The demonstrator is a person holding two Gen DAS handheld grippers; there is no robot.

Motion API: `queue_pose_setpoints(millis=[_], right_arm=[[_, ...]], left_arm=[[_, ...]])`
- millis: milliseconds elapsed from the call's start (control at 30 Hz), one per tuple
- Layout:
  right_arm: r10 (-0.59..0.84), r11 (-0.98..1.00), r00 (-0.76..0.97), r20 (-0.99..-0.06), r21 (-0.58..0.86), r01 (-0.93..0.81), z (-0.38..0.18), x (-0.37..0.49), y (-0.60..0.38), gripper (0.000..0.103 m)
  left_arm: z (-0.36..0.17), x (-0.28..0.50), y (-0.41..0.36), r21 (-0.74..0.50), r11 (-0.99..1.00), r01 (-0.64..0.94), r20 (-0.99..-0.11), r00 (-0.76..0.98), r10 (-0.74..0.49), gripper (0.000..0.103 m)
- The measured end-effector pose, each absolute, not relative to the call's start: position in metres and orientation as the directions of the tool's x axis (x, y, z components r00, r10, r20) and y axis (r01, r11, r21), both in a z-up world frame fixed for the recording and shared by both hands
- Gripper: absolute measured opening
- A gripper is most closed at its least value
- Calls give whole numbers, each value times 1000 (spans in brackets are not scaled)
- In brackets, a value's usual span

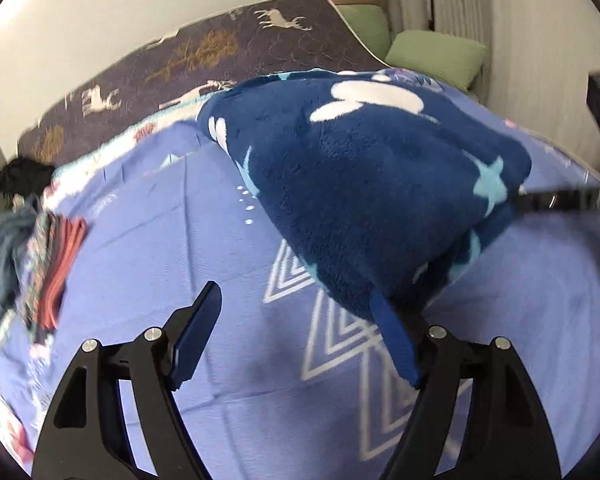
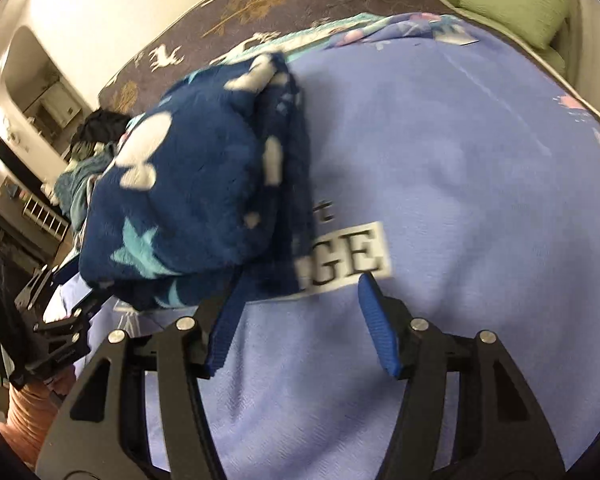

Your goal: Fold small clothes

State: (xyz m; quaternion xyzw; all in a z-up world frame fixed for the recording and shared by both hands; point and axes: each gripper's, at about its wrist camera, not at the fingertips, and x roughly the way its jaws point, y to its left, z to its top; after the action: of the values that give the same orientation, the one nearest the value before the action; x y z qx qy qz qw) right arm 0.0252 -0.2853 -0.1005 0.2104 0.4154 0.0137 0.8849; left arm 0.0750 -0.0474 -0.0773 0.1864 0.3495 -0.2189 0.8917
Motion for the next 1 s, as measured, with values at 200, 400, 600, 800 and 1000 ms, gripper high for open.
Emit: queue_pose_setpoints(millis=[200, 400, 600, 800, 1000], right_arm=[[195, 942, 653, -732, 326, 84, -102, 35, -261, 60], [217, 935, 655, -724, 347, 74, -107, 43, -262, 55], [201, 931, 665, -719, 351, 98, -106, 44, -260, 23], [249, 908, 623, -742, 403, 117, -113, 50, -272, 21], [210, 934, 688, -695, 351, 69, -89, 22, -272, 43]], left_arm=[[-78, 67, -42, 122, 823, 555, -731, 611, -304, 77], [-97, 74, -65, 157, 823, 546, -743, 614, -266, 77], [-96, 88, -73, 159, 827, 540, -754, 607, -251, 41], [-102, 66, -84, 430, 727, 536, -699, 707, -108, 36], [-94, 51, -79, 450, 696, 559, -686, 716, -132, 36]])
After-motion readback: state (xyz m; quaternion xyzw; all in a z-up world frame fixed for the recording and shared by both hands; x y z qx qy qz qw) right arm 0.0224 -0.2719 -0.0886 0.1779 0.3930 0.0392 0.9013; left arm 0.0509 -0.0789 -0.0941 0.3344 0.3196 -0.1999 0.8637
